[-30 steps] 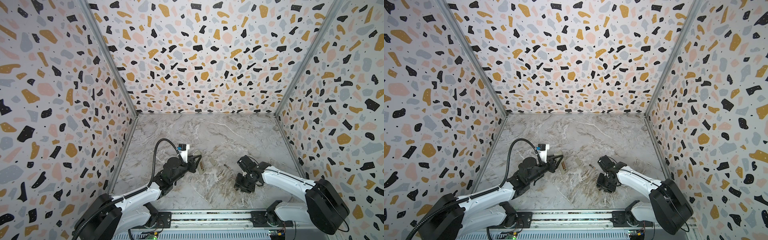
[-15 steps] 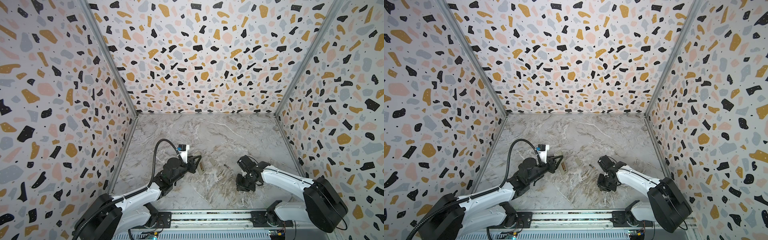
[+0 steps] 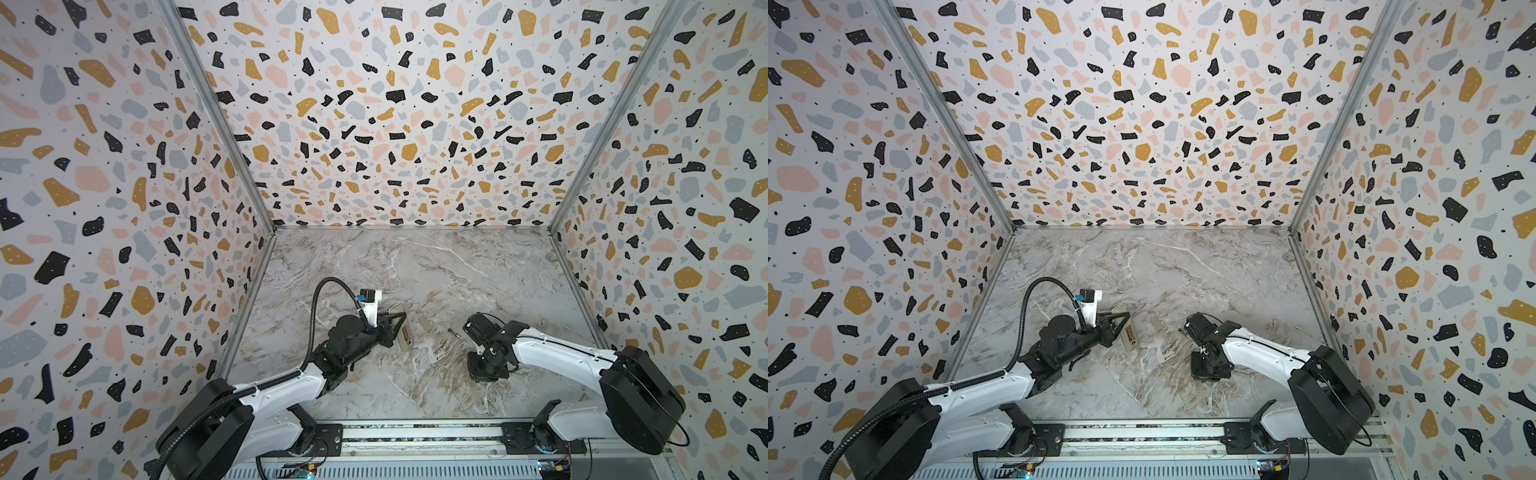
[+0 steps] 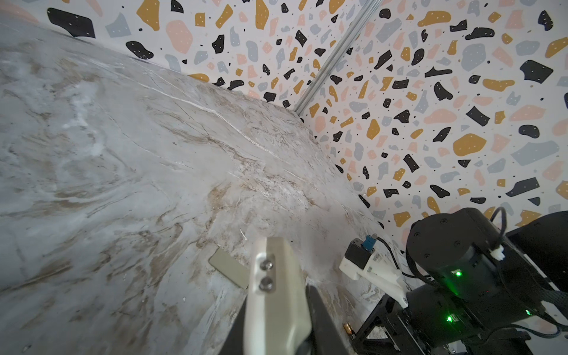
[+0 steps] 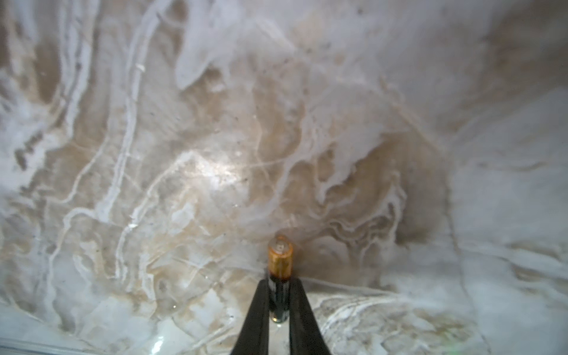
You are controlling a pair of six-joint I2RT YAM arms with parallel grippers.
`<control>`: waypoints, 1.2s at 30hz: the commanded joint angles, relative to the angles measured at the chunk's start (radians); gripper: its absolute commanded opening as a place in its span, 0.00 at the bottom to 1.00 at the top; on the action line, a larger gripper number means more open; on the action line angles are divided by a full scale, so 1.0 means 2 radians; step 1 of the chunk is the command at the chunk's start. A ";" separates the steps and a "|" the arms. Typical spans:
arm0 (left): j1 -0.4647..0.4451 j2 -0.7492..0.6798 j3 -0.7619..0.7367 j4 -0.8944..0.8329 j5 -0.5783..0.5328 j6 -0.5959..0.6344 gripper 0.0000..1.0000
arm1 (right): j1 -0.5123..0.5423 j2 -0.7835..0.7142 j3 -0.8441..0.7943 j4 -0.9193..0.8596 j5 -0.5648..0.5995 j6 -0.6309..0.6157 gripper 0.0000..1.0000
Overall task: Load the batteries into the remote control
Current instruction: 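Lower the right gripper and pinch the AA battery, lifting it upright, then carry the battery toward the remote held by the left gripper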
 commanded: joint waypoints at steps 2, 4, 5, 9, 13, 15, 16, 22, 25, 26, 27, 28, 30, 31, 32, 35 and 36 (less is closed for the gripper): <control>0.002 0.010 -0.005 0.066 0.032 -0.017 0.00 | 0.026 -0.004 0.009 -0.052 0.060 -0.025 0.10; 0.002 0.016 -0.007 0.077 0.040 -0.024 0.00 | 0.038 -0.001 0.007 -0.052 0.062 -0.025 0.11; 0.002 0.017 -0.007 0.081 0.043 -0.025 0.00 | 0.041 0.001 0.004 -0.051 0.062 -0.024 0.12; 0.002 0.019 -0.009 0.081 0.043 -0.026 0.00 | 0.047 0.004 -0.005 -0.043 0.060 -0.020 0.16; 0.002 0.022 -0.009 0.081 0.041 -0.025 0.00 | 0.047 0.009 0.005 -0.043 0.060 -0.024 0.26; 0.002 0.025 -0.008 0.083 0.042 -0.025 0.00 | 0.047 0.012 0.014 -0.042 0.064 -0.026 0.31; 0.002 0.026 -0.008 0.083 0.042 -0.025 0.00 | 0.047 0.014 0.019 -0.040 0.066 -0.028 0.32; 0.002 0.028 -0.007 0.083 0.043 -0.025 0.00 | 0.043 0.032 0.041 -0.033 0.070 -0.039 0.32; 0.002 0.029 -0.008 0.083 0.043 -0.025 0.00 | 0.033 0.037 0.048 -0.027 0.072 -0.047 0.32; 0.002 0.028 -0.008 0.083 0.043 -0.025 0.00 | 0.031 0.039 0.049 -0.027 0.072 -0.050 0.32; 0.002 0.028 -0.008 0.082 0.043 -0.025 0.00 | 0.030 0.041 0.051 -0.028 0.071 -0.053 0.31; 0.002 0.028 -0.008 0.082 0.043 -0.024 0.00 | 0.030 0.042 0.052 -0.029 0.071 -0.054 0.31; 0.001 0.028 -0.008 0.082 0.042 -0.024 0.00 | 0.030 0.043 0.051 -0.031 0.070 -0.055 0.30; 0.002 0.028 -0.008 0.082 0.042 -0.024 0.00 | 0.030 0.042 0.050 -0.032 0.070 -0.055 0.29; 0.002 0.028 -0.008 0.082 0.042 -0.024 0.00 | 0.029 0.042 0.049 -0.032 0.070 -0.056 0.28; 0.002 0.029 -0.008 0.083 0.041 -0.024 0.00 | 0.028 0.039 0.045 -0.030 0.070 -0.055 0.25; 0.002 0.029 -0.008 0.083 0.042 -0.024 0.00 | 0.028 0.040 0.043 -0.030 0.068 -0.055 0.25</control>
